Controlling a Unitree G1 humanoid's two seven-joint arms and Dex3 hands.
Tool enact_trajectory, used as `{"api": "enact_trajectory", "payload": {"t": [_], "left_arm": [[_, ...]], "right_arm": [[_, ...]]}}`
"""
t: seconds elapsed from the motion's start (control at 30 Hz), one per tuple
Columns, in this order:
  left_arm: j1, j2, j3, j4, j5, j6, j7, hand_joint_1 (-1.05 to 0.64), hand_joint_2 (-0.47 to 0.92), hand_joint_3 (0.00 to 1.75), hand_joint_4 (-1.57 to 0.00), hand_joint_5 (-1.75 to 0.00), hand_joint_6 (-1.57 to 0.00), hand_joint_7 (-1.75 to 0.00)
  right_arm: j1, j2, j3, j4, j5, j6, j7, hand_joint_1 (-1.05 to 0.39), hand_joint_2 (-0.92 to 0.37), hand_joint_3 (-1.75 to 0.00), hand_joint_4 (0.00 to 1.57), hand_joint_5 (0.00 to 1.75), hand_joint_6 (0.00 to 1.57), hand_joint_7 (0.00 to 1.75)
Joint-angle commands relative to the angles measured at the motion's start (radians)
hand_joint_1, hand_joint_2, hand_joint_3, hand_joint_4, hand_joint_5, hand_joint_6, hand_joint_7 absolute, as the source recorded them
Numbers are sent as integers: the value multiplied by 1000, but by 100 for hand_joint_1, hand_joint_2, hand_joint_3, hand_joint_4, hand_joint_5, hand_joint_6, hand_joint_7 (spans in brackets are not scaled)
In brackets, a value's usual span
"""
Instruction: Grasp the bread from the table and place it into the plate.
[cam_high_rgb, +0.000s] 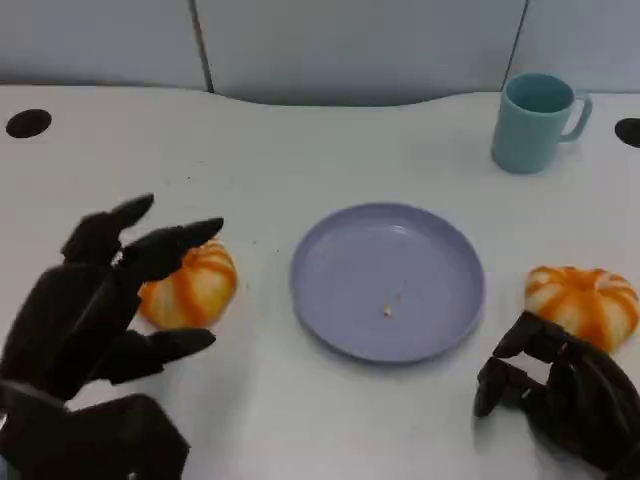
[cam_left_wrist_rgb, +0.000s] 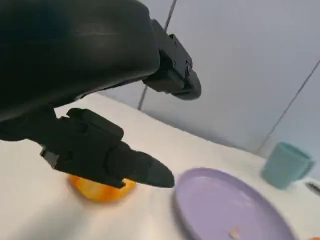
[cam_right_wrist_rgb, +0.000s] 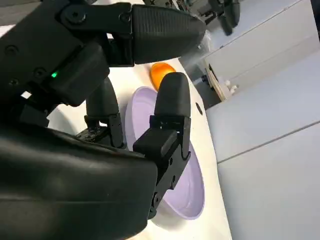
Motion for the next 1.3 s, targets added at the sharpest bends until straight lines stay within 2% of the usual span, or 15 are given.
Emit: {"api": "enact_trajectory", "payload": {"t": [0.03,0.2,0.33,0.6,0.77,0.9,1.3], "left_arm": [[-52,71,-45,-15,121,51,19,-47,81,0,-18,-18,-28,0],[-126,128,-107,37,191,114,-19,-36,74,0,-11,-14,-23,0],[-183,165,-155,91,203,146,-57,-33,71,0,-9,-12,-22,0],[-307,196,-226,222,122,226,-231,-33,74,1,-1,-7,-13,0],[-407,191,-300,315,122,289,-328,-38,73,0,-1,-3,-12,0],[-474,173,-372,392,151,332,-349,-42,73,0,0,0,-11,0],[-618,77,-501,726,169,323,-207,-43,66,0,-2,-1,-14,-1]], "right_arm": [[30,3,9,14,-17,12,-24,-42,-45,-98,73,151,75,115],[24,4,-1,26,10,32,20,-36,-43,-105,68,153,71,113],[37,5,3,1,7,39,15,-36,-42,-100,66,152,75,99],[56,9,3,-14,10,3,38,-36,-48,-98,60,159,71,104],[71,11,10,-49,4,26,16,-38,-49,-95,60,159,70,108],[69,14,2,-41,19,34,32,-35,-47,-98,62,158,71,108],[75,12,0,-54,22,37,42,-35,-47,-101,61,158,71,108]]}}
